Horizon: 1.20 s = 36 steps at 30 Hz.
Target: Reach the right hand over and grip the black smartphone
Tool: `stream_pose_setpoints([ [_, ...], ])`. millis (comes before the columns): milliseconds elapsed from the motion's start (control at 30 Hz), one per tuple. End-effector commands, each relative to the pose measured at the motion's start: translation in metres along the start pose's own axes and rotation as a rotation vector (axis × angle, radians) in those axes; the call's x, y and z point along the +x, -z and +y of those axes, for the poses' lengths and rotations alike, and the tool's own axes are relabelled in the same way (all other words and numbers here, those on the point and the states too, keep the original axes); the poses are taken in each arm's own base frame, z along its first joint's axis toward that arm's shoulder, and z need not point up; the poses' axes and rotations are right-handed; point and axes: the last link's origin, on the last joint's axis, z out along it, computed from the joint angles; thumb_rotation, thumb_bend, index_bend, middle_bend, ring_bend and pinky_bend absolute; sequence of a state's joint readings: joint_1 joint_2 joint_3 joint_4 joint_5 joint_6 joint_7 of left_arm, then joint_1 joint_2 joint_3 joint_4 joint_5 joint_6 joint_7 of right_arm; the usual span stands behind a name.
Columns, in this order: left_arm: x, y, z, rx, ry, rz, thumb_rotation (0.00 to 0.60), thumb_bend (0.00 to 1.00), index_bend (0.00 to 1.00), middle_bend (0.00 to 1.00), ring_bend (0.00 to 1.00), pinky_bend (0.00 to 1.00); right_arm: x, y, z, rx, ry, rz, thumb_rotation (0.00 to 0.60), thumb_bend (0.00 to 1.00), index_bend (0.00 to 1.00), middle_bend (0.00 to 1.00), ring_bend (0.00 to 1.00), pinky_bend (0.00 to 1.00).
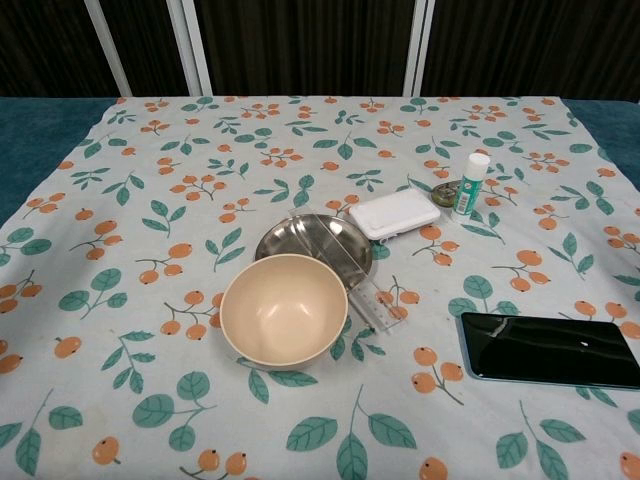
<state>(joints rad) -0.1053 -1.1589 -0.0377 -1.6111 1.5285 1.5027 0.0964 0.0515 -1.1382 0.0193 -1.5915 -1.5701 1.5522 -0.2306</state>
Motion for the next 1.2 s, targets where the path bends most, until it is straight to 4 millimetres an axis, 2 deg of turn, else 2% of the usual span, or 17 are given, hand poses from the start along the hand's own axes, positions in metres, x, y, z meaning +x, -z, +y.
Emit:
stream_pose_setpoints([
  [33, 0.0, 0.0, 0.0, 0.0, -0.001, 0.0, 0.6, 0.35, 0.12, 0.0, 0.0, 0.0, 0.0, 0.0, 0.0, -0.003, 0.0, 0.002, 0.6, 0.18, 0.0, 0.0, 0.01, 0.2],
  [667, 0.0, 0.001, -0.002, 0.005, 0.01, -0.011, 0.6, 0.34, 0.12, 0.0, 0.0, 0.0, -0.004, 0.001, -0.005, 0.02, -0.074, -0.045, 0.6, 0.18, 0.0, 0.0, 0.01, 0.18],
  [833, 0.0, 0.001, -0.001, 0.01, 0.012, -0.016, 0.6, 0.34, 0.12, 0.0, 0.0, 0.0, -0.007, 0.004, -0.009, 0.037, -0.101, -0.093, 0.6, 0.18, 0.0, 0.06, 0.02, 0.18],
  [933, 0.0, 0.001, -0.001, 0.011, 0.008, -0.015, 0.6, 0.34, 0.12, 0.0, 0.0, 0.0, -0.013, 0.005, -0.016, 0.05, -0.163, -0.157, 0.6, 0.18, 0.0, 0.06, 0.02, 0.18],
  [1067, -0.001, 0.001, -0.001, 0.017, 0.001, -0.014, 0.6, 0.34, 0.12, 0.0, 0.0, 0.0, -0.019, -0.006, -0.022, 0.066, -0.253, -0.267, 0.6, 0.17, 0.0, 0.05, 0.01, 0.18],
  [1200, -0.001, 0.001, 0.0, 0.02, 0.001, -0.016, 0.6, 0.34, 0.12, 0.0, 0.0, 0.0, -0.022, -0.018, -0.032, 0.09, -0.204, -0.309, 0.6, 0.17, 0.01, 0.05, 0.01, 0.18],
])
